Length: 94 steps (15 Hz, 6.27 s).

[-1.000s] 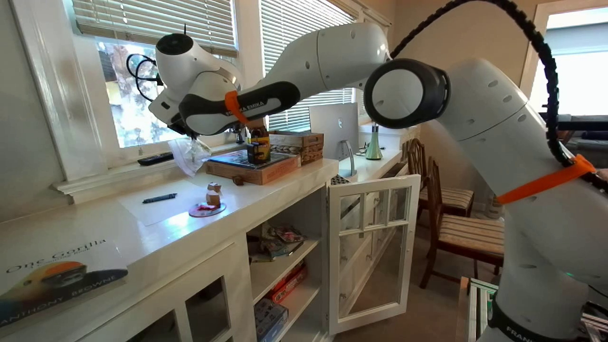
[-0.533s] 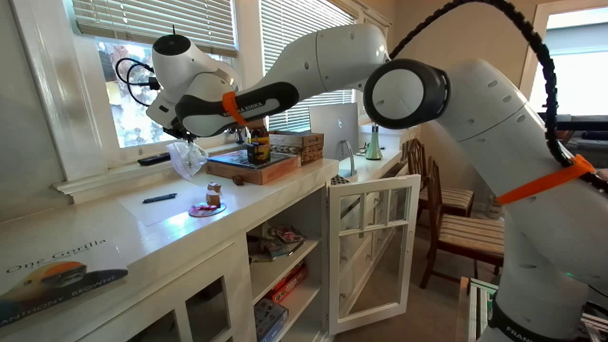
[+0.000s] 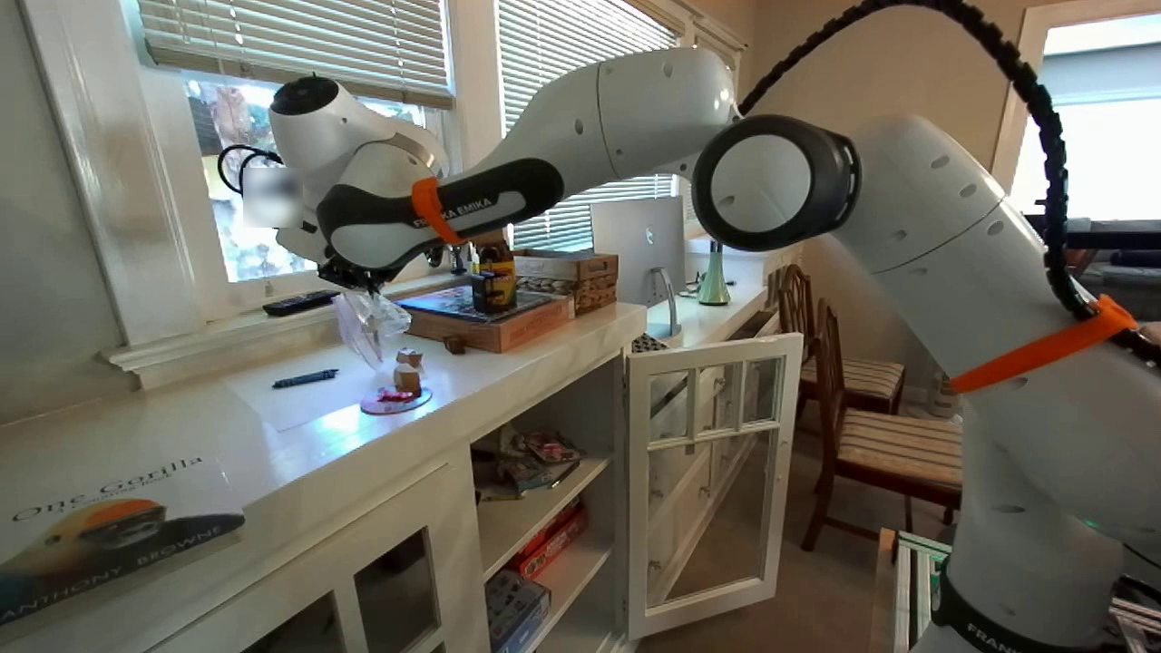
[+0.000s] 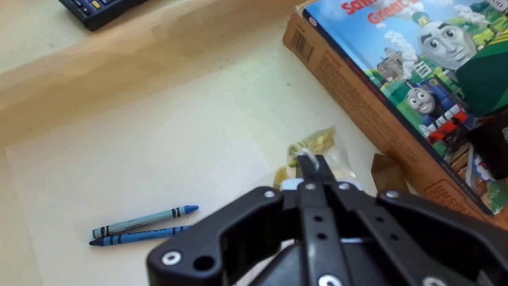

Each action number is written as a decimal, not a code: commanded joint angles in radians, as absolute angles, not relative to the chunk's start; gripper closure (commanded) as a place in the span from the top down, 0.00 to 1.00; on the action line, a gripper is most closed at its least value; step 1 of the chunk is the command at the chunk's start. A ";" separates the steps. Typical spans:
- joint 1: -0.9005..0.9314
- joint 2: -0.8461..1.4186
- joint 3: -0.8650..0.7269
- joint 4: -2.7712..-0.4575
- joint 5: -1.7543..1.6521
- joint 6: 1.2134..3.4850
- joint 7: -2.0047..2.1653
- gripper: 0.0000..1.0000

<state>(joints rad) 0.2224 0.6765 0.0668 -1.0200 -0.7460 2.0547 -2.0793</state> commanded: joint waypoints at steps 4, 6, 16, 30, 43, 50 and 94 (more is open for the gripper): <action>0.230 0.682 0.054 -0.990 -0.756 2.068 -2.038 0.00; 0.219 0.681 0.075 -0.985 -0.712 2.066 -2.036 0.00; 0.224 0.672 0.062 -0.953 -0.706 2.048 -1.960 0.00; 0.139 0.660 0.163 -0.946 -0.457 1.984 -2.021 0.00; 0.194 0.661 0.079 -0.954 -0.664 1.990 -2.031 0.00; 0.192 0.671 0.100 -0.940 -0.616 1.972 -2.055 0.00; 0.069 0.684 0.161 -0.941 -0.226 1.825 -2.029 1.00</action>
